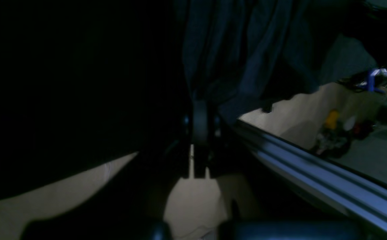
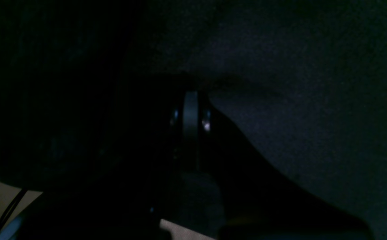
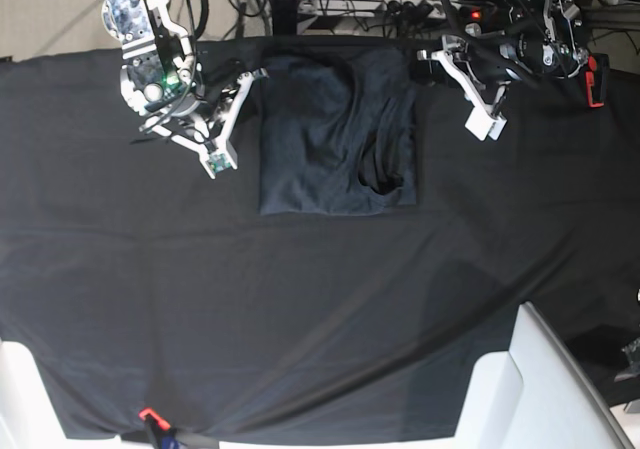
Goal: Fold the T-shirt properly
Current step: 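Move the left gripper from its corner toward the shirt stack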
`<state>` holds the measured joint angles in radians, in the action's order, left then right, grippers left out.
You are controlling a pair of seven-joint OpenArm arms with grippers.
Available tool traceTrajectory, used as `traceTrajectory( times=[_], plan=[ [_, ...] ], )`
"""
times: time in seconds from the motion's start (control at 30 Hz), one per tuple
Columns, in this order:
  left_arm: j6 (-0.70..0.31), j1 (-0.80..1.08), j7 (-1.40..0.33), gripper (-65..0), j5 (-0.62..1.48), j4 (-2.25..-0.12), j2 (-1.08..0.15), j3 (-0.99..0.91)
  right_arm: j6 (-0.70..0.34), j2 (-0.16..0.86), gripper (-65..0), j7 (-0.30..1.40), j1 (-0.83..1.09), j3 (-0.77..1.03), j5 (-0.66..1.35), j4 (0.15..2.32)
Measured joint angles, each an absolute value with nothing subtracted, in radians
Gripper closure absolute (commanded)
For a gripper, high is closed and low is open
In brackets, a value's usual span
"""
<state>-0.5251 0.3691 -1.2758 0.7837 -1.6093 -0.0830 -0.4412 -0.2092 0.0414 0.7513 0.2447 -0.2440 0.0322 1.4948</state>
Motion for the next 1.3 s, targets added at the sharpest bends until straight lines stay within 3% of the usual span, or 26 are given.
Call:
traceTrajectory(
  times=[1.17, 1.2, 1.3],
  plan=[
    [-0.524, 0.446, -1.276, 0.0, 0.865, -1.689, -0.126, -0.451, -0.206, 0.041, -0.2, 0.732, 0.262, -0.244, 0.032, 1.498],
    [-0.524, 0.446, -1.276, -1.2, 0.865, -1.689, -0.128, -0.451, -0.206, 0.041, -0.2, 0.732, 0.262, -0.244, 0.031, 1.498],
    [-0.524, 0.446, -1.279, -21.9, 0.865, -1.689, -0.135, -0.451, -0.206, 0.041, -0.2, 0.732, 0.262, -0.244, 0.033, 1.498]
  ],
)
